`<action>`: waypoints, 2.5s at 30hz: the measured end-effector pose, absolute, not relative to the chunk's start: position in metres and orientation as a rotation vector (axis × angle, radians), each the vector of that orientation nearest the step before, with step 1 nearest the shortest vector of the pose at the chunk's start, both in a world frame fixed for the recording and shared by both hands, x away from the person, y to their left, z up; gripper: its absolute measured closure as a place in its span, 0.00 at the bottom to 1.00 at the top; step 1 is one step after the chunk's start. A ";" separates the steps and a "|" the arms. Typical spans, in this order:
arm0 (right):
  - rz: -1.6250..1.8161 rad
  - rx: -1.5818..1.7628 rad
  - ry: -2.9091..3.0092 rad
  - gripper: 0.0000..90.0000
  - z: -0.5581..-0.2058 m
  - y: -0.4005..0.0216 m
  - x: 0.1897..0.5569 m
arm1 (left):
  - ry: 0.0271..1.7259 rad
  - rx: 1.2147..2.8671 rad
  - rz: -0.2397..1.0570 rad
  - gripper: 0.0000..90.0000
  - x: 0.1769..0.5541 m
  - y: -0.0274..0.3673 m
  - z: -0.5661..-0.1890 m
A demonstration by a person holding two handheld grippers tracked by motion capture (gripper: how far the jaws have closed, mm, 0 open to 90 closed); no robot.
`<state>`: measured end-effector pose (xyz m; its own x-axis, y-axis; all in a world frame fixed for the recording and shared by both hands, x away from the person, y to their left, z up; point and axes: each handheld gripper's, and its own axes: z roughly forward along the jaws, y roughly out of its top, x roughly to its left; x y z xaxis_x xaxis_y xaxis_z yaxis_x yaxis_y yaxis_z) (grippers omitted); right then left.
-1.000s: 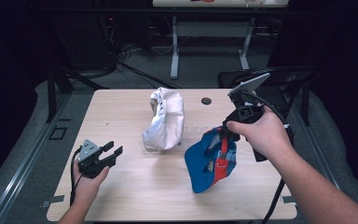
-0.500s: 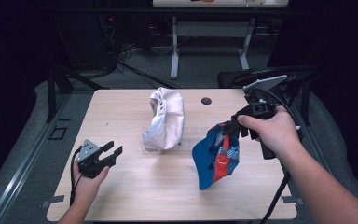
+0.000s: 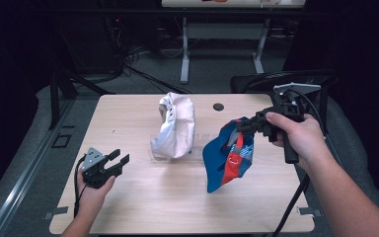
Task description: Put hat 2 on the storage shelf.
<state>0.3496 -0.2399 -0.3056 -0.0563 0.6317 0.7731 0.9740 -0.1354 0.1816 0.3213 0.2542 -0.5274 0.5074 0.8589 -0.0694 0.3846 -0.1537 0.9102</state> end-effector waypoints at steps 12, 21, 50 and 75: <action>-1.204 -1.770 -1.596 0.86 -0.295 -0.248 0.362 | 1.054 1.746 0.592 0.60 0.322 0.254 -0.528; -1.257 -1.785 -1.576 0.86 -0.286 -0.248 0.373 | 1.066 1.752 0.589 0.59 0.322 0.255 -0.528; -1.336 -1.914 -1.584 0.86 -0.275 -0.269 0.422 | 1.059 1.760 0.595 0.59 0.325 0.257 -0.531; -1.248 -1.935 -1.623 0.86 -0.300 -0.242 0.440 | 1.062 1.764 0.596 0.59 0.324 0.258 -0.530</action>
